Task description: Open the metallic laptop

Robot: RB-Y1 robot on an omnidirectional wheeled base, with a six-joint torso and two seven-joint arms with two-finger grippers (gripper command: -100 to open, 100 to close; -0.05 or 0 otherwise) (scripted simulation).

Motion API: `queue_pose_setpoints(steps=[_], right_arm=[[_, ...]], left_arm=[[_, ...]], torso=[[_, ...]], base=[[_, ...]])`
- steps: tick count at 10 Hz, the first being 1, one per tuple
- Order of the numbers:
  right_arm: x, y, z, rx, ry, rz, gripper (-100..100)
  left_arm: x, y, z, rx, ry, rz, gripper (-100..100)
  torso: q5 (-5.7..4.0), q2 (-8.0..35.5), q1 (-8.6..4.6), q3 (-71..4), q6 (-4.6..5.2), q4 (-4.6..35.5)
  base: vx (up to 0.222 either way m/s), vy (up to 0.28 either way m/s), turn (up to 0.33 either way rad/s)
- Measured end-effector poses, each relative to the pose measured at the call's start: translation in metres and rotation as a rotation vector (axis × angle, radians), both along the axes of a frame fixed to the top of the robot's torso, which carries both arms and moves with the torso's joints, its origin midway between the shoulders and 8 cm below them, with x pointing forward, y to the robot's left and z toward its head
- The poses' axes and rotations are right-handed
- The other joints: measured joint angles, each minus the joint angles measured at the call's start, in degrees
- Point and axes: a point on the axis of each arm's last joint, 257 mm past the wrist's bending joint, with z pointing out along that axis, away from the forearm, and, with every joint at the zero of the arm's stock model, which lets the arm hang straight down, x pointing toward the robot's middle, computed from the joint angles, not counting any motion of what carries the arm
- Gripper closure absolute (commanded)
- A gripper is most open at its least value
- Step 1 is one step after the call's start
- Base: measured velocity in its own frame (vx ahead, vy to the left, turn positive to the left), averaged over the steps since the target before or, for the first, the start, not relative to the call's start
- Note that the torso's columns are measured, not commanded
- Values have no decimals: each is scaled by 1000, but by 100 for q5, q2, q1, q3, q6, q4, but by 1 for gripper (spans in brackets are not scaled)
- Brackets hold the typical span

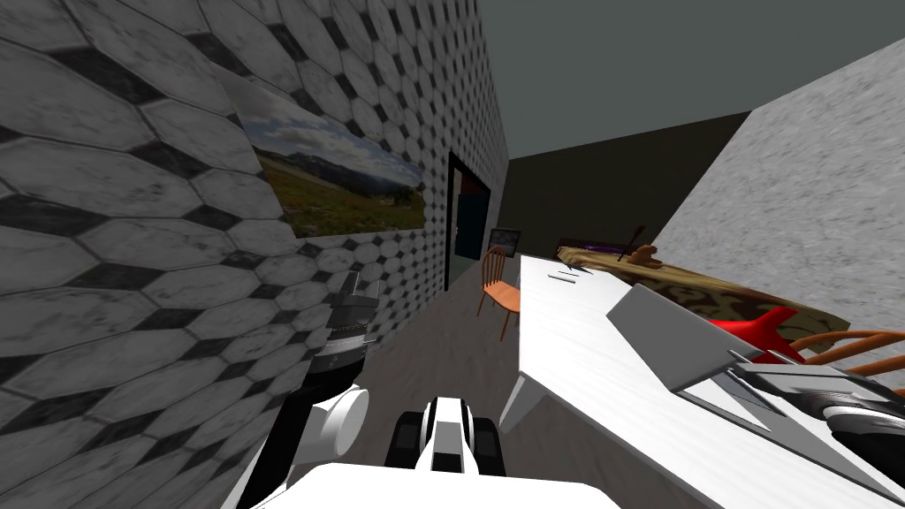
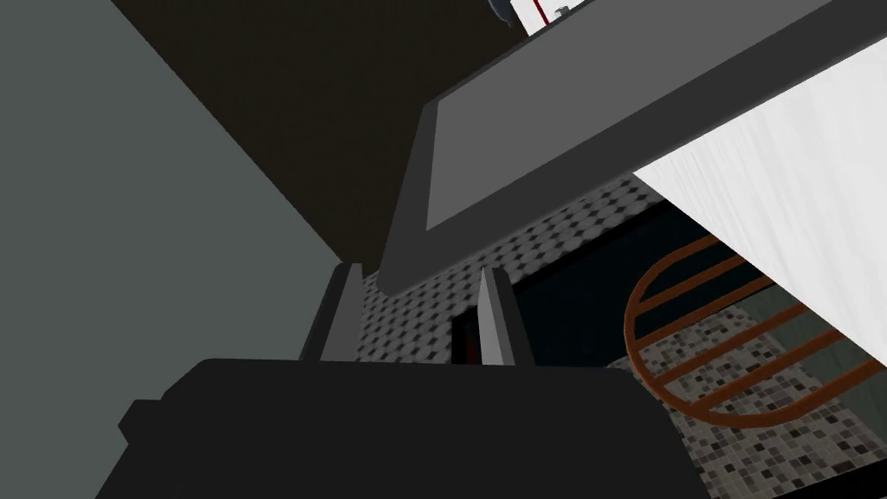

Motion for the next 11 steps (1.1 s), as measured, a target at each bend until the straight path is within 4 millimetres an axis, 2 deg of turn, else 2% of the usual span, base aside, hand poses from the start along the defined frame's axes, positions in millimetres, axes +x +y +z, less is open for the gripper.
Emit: queue_pose_setpoints(steps=[7,11], right_arm=[[-3,-10,0,173,-103,-14,100],[-2,-11,-11,288,-179,-25,100]], left_arm=[[0,0,0,0,0,0,0],[0,0,0,0,0,0,0]], torso=[[16,-11,18,-9,-5,0],[8,-18,16,-12,-23,-4]], base=[[-52,-51,24],[-66,-80,27]])
